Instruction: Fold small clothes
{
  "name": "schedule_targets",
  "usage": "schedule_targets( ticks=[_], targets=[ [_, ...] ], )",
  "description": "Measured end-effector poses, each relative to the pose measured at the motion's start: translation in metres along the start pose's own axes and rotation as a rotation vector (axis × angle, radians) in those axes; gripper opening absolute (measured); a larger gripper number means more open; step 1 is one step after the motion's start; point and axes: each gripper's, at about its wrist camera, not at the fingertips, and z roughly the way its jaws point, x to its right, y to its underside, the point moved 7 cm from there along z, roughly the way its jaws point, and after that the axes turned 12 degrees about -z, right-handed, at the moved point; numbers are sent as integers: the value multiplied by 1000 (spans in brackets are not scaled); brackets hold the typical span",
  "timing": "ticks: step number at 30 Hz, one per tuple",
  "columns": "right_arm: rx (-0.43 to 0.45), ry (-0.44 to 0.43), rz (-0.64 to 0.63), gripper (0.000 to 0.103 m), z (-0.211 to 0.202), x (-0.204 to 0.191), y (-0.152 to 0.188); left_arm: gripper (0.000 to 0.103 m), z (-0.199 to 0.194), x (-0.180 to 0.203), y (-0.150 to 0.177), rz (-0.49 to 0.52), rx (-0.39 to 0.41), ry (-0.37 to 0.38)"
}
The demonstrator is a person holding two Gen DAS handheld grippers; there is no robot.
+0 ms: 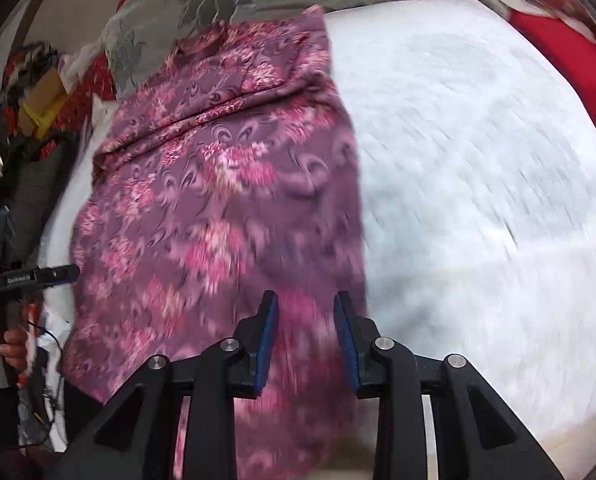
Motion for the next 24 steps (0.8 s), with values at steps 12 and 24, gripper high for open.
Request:
schedule_targets(
  ticks=[12, 24],
  targets=[
    [60, -216, 311, 62, 0, 29, 122, 59, -7, -78, 70, -153, -122, 88],
    [35, -538, 413, 68, 62, 0, 125, 61, -15, -74, 102, -163, -160, 123]
  ],
)
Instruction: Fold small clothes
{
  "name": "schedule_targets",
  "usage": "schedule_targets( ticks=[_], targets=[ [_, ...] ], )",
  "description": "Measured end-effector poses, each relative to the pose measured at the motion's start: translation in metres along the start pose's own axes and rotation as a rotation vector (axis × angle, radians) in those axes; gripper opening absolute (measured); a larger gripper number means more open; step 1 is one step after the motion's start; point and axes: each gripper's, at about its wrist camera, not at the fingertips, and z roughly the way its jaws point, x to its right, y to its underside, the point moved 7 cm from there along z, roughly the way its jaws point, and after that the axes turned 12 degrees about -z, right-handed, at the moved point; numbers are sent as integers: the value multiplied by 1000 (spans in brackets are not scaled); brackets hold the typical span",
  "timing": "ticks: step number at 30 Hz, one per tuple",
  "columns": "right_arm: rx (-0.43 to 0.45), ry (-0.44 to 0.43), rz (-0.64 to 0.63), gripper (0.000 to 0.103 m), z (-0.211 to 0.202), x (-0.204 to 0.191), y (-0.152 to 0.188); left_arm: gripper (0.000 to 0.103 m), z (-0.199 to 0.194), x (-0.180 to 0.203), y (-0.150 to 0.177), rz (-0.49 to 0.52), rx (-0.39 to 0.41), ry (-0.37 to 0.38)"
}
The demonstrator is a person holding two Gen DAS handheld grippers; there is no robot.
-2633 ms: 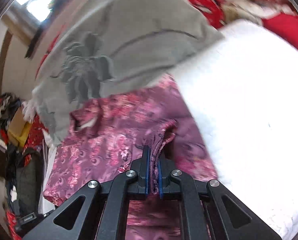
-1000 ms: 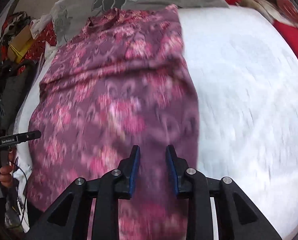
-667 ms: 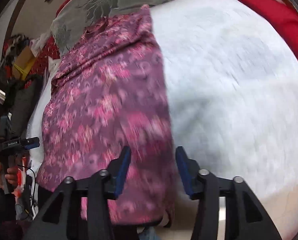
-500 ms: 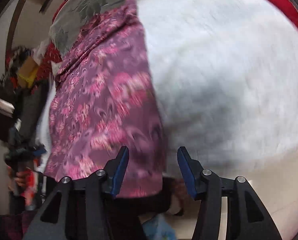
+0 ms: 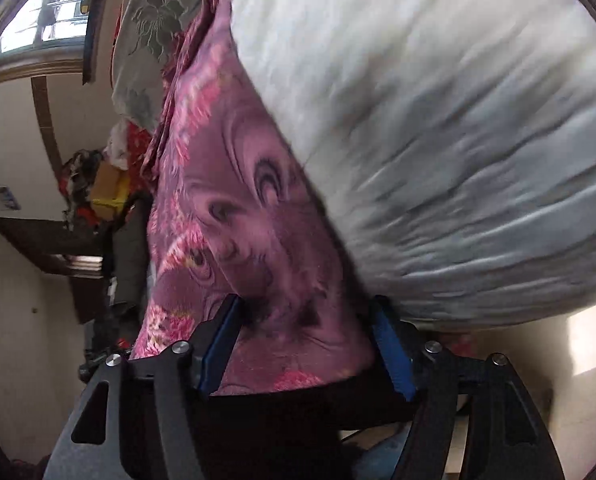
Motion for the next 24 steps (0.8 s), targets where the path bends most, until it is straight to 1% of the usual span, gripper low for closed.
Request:
schedule_targets(
  ticks=[1, 2, 3, 4, 5, 6, 8, 9, 11, 14, 17, 20, 24],
  targets=[
    [-4, -21, 5, 67, 3, -2, 1, 57, 0, 2, 1, 6, 3, -8],
    [3, -40, 6, 55, 4, -4, -1, 39, 0, 4, 2, 17, 7, -23],
    [18, -70, 0, 44, 1, -8, -1, 26, 0, 4, 2, 28, 11, -42],
    [31, -106, -11, 17, -2, -13, -1, 22, -1, 5, 3, 43, 20, -65],
    [43, -123, -32, 9, -7, -19, -1, 12, -2, 7, 3, 56, 24, -78],
    [54, -117, -55, 9, -12, -24, -1, 9, -2, 9, 2, 59, 24, -77],
    [79, -93, -135, 8, -27, -40, -2, 8, -6, 13, 1, 44, 19, -37],
    [91, -90, -156, 8, -33, -47, -2, 8, -8, 15, 0, 35, 19, -12],
    [130, -94, -192, 7, -50, -63, -4, 8, -16, 22, -2, 18, 28, 53],
    [207, -120, -234, 7, -78, -90, -12, 8, -27, 31, -8, -1, 37, 141],
    [274, -141, -262, 7, -99, -115, -29, 8, -38, 41, -18, -10, 61, 215],
    [300, -157, -275, 7, -101, -133, -45, 8, -47, 50, -28, -15, 78, 267],
    [308, -168, -291, 7, -96, -150, -63, 8, -56, 60, -42, -19, 101, 307]
  ],
)
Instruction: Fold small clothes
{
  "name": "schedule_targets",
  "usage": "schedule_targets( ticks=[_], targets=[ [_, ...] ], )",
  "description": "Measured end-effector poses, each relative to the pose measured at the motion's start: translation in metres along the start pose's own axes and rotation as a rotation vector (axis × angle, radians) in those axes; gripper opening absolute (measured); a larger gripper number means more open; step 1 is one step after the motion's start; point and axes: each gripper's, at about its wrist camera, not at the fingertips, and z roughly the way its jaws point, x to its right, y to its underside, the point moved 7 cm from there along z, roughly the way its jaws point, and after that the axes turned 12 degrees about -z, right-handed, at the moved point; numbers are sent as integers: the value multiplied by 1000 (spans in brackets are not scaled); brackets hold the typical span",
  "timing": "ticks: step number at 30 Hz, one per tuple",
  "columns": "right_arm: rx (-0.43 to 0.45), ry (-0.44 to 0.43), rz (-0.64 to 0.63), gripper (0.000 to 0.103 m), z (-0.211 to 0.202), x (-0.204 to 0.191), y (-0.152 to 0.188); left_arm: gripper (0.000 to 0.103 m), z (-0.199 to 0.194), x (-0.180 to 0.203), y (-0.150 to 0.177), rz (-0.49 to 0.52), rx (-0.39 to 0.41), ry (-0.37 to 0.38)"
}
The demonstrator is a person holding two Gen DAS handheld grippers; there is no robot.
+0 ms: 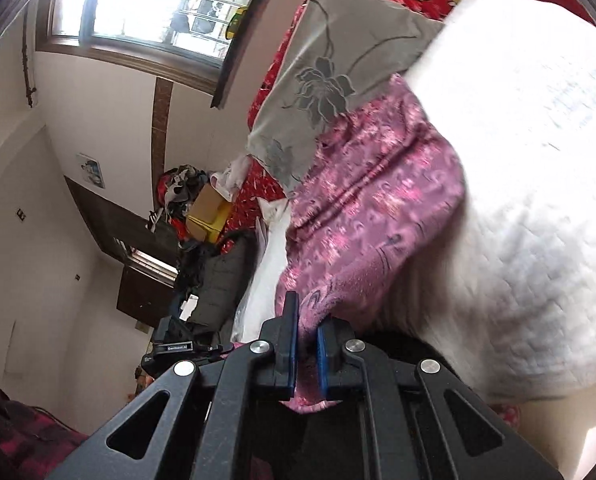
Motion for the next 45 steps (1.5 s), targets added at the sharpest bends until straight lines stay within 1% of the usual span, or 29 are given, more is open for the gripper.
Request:
schedule_targets(
  ticks=[4, 9, 12, 15, 20, 23, 25, 26, 28, 31, 33, 34, 36, 38, 39, 40, 41, 42, 43, 44, 45],
  targets=[
    [11, -4, 3, 7, 12, -1, -20, 8, -3, 10, -21, -11, 37, 36],
    [69, -8, 68, 7, 23, 10, -56, 8, -4, 24, -60, -24, 95, 84],
    [104, -2, 107, 7, 34, 21, -80, 8, 1, 31, -84, -39, 112, 102],
    [114, 24, 128, 7, 52, 35, -104, 8, 7, 40, -111, -36, 139, 99],
    [120, 76, 177, 7, 86, 64, -137, 8, 20, 51, -165, -62, 190, 113],
    [135, 102, 208, 7, 108, 84, -160, 8, 31, 58, -199, -66, 227, 107],
    [148, 106, 221, 7, 119, 95, -174, 8, 37, 66, -219, -62, 242, 118],
    [151, 113, 226, 7, 124, 100, -181, 4, 39, 70, -229, -54, 258, 118],
    [142, 131, 239, 7, 140, 113, -195, 3, 44, 77, -247, -41, 280, 118],
    [138, 163, 246, 7, 162, 130, -215, 3, 53, 86, -277, -59, 289, 125],
    [147, 175, 246, 7, 175, 140, -229, 3, 59, 89, -295, -61, 298, 88],
    [146, 195, 244, 7, 180, 145, -233, 3, 64, 89, -302, -67, 280, 85],
    [99, 277, 278, 12, 192, 164, -235, 3, 69, 87, -307, -69, 253, 67],
    [27, 331, 329, 12, 200, 179, -227, 4, 67, 82, -304, -35, 249, 29],
    [18, 340, 339, 13, 200, 181, -225, 4, 67, 80, -300, -18, 245, 20],
    [27, 327, 343, 13, 197, 181, -224, 6, 67, 77, -296, -6, 237, 14],
    [44, 305, 340, 18, 193, 179, -224, 11, 67, 72, -290, 3, 220, 12],
    [76, 282, 337, 22, 185, 176, -224, 20, 67, 67, -284, 6, 205, 20],
    [110, 277, 332, 34, 175, 174, -223, 26, 69, 61, -277, 4, 187, 24],
    [146, 283, 323, 41, 164, 172, -222, 37, 72, 52, -268, -4, 167, 23],
    [161, 293, 314, 41, 157, 171, -221, 41, 74, 48, -262, -8, 154, 26]
  ],
)
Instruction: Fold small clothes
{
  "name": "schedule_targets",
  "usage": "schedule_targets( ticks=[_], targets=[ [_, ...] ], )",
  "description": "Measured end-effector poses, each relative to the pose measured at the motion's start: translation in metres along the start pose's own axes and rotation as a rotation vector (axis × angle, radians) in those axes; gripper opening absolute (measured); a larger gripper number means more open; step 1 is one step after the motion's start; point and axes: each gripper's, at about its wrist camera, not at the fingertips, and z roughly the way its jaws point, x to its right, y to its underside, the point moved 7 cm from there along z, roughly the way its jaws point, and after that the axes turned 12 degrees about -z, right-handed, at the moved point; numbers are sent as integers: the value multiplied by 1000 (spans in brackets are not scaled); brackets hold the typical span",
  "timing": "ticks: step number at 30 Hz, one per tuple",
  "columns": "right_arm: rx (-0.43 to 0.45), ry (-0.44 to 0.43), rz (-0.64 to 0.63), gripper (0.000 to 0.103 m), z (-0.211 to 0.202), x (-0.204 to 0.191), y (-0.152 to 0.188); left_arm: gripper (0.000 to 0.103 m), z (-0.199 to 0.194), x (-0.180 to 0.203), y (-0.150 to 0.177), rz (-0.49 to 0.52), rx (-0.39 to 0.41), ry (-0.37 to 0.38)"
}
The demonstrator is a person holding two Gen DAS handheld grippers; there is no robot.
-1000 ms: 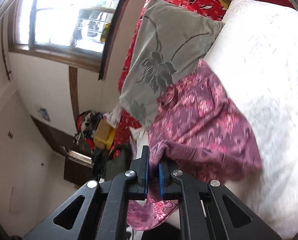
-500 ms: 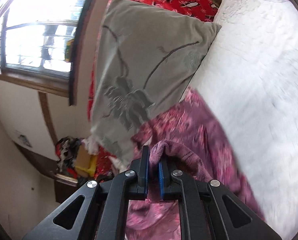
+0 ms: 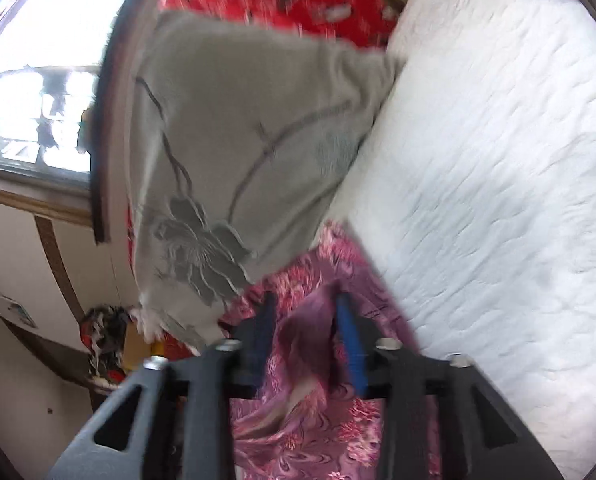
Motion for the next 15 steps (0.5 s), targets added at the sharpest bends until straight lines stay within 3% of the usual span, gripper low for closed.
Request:
schedule_targets(
  ticks=[2, 5, 8, 11, 15],
  targets=[
    [-13, 30, -44, 41, -12, 1, 4, 43, 4, -9, 15, 2, -35, 10],
    [-61, 98, -122, 41, -19, 2, 10, 56, 18, -17, 33, 9, -93, 14],
    [-104, 187, -257, 44, -17, -5, 16, 58, 30, -19, 43, 8, -124, 19],
    [-121, 241, -350, 50, -6, -13, 16, 66, 31, -16, 46, 1, -115, 43],
    [-172, 345, -514, 53, 28, -22, 16, 66, 29, -16, 48, 4, -106, 49]
  ],
)
